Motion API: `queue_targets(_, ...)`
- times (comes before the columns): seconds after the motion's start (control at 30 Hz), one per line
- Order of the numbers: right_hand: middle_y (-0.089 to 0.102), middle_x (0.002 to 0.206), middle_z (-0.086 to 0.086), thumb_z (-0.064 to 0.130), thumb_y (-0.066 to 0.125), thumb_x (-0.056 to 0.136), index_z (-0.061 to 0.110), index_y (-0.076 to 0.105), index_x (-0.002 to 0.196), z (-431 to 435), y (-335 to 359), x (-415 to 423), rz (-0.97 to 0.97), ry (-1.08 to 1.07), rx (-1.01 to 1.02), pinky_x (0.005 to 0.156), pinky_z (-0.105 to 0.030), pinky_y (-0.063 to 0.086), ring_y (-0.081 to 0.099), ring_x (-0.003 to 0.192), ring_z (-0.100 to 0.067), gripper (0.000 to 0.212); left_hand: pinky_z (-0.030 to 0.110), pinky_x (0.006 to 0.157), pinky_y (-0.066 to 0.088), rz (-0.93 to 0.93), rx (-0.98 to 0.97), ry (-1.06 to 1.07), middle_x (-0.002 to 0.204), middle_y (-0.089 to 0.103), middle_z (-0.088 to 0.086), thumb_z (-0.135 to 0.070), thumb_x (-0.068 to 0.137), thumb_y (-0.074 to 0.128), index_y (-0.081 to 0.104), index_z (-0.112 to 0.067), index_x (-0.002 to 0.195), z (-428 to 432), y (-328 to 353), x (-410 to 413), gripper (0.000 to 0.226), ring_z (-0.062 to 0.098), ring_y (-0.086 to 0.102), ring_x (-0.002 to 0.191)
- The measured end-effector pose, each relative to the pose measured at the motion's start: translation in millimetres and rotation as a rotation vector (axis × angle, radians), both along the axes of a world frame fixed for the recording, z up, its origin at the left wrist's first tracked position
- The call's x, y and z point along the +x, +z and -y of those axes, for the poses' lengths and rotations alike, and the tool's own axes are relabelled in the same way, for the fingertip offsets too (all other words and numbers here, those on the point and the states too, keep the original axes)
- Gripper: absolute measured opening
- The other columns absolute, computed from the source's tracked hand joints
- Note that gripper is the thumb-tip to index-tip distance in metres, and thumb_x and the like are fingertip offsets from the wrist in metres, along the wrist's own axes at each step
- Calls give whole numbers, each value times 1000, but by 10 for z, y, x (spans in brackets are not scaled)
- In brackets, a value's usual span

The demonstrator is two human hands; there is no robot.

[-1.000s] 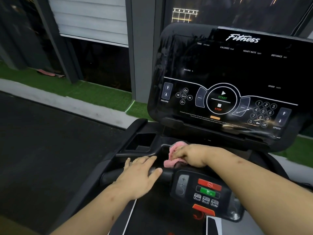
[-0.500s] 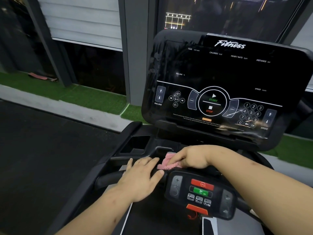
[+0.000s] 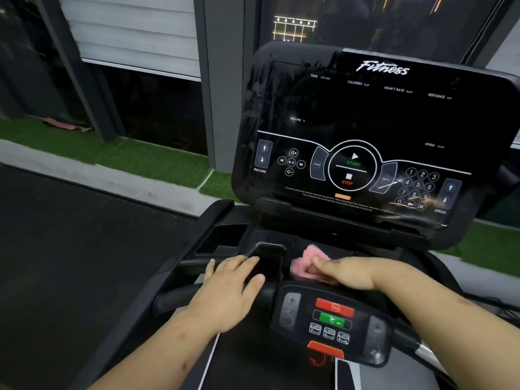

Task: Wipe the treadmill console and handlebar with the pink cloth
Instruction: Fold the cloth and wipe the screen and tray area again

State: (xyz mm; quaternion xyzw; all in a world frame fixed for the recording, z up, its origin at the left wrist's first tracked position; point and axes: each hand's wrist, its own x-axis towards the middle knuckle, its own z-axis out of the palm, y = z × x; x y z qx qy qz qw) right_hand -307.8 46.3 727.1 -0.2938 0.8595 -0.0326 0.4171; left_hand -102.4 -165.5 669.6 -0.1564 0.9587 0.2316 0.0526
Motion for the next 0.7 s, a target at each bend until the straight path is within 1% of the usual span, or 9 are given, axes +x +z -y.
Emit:
queue_targets(0.1,27,168,-3,60,15,108,21,24,163,195,-53,-11,-56,23,-29,121,-29,16,31,150,-23,68,49,129,0,8,-1,18,166,28,-13,-59,105,17,24,-38,162,22,-15,-14,60,9,16,155)
queue_targets(0.17,5,173,-2,45,16,113,15,10,165,310,-161,-45,-114,28,-61,124,-32,3,5,159,-23,60,49,129,0,11,-2,24,166,29,-12,-58,107,19,25,-38,161,15,-27,-19,59,9,16,155)
queue_targets(0.23,0,172,-1,39,16,114,12,6,165,383,-249,-51,-136,11,-130,126,-34,1,-1,160,-25,59,49,129,0,16,-5,25,166,29,-12,-57,107,19,25,-39,161,-4,-14,-22,58,9,16,155)
queue_targets(0.37,2,174,-4,47,25,111,16,8,166,459,-384,-47,-270,154,-39,129,-37,8,5,160,-26,66,48,129,-1,15,-16,28,166,28,-13,-56,108,19,25,-40,161,-21,-2,1,56,8,15,156)
queue_targets(0.47,18,172,-2,35,44,109,30,28,162,365,-335,-101,-328,181,17,126,-38,24,25,155,-27,57,48,129,-1,4,-2,31,165,29,-13,-60,103,13,26,-40,161,-27,-2,5,62,8,16,155)
queue_targets(0.53,45,160,-2,26,49,107,38,47,152,261,-230,-79,-312,144,-39,116,-36,38,47,141,-27,47,48,129,-1,-5,7,27,165,30,-13,-63,98,9,26,-40,161,-38,2,5,68,8,16,155)
queue_targets(0.63,70,118,4,24,52,106,43,62,134,186,-75,7,-273,3,-193,83,-30,55,69,99,-17,35,48,129,-1,-38,3,43,165,30,-13,-59,104,14,26,-40,161,-7,16,7,61,8,17,155)
queue_targets(0.67,72,111,6,28,51,107,42,65,130,172,-25,39,-283,-62,-278,81,-30,55,69,95,-16,30,48,129,-1,-56,3,58,165,31,-13,-58,105,16,26,-40,161,20,32,17,60,8,18,154)
queue_targets(0.7,71,112,7,31,51,107,41,66,128,161,42,78,-310,-108,-367,86,-32,54,68,101,-15,28,48,129,-1,-75,6,79,164,31,-13,-58,104,16,27,-39,161,60,46,31,60,9,19,154)
